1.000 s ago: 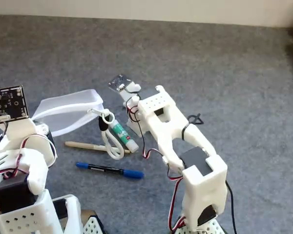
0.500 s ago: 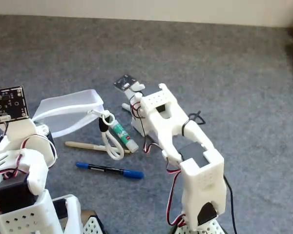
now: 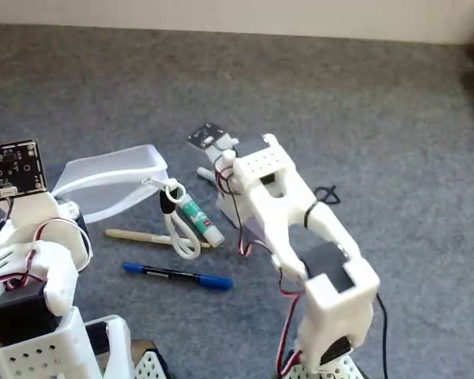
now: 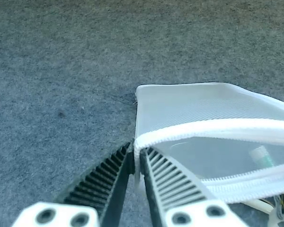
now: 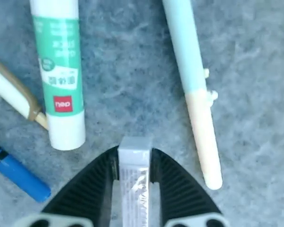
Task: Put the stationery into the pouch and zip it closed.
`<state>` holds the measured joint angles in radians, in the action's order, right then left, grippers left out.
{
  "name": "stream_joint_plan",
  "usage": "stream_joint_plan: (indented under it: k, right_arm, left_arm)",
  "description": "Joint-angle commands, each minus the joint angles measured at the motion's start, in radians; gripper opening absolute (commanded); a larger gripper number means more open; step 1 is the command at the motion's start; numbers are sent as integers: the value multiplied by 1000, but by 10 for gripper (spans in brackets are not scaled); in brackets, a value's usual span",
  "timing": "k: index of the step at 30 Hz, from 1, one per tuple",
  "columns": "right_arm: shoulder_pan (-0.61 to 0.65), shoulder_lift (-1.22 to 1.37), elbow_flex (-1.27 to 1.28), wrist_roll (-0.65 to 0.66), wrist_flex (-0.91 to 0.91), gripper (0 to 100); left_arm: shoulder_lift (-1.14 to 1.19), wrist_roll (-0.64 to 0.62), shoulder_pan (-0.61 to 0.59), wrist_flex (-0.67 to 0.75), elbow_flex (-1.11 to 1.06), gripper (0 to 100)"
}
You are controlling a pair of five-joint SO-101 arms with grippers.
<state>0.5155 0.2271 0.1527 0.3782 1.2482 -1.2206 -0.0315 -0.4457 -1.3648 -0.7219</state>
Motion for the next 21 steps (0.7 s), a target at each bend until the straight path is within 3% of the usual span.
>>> stream_joint_plan:
  k: [1, 21]
  right_arm:
    - [-12, -177, 71, -38, -64, 4]
    - [-8, -834, 437, -308, -245, 6]
  left_arm:
    - [19, 3, -7, 3, 58, 7]
    - [30, 2, 44, -3, 131, 7]
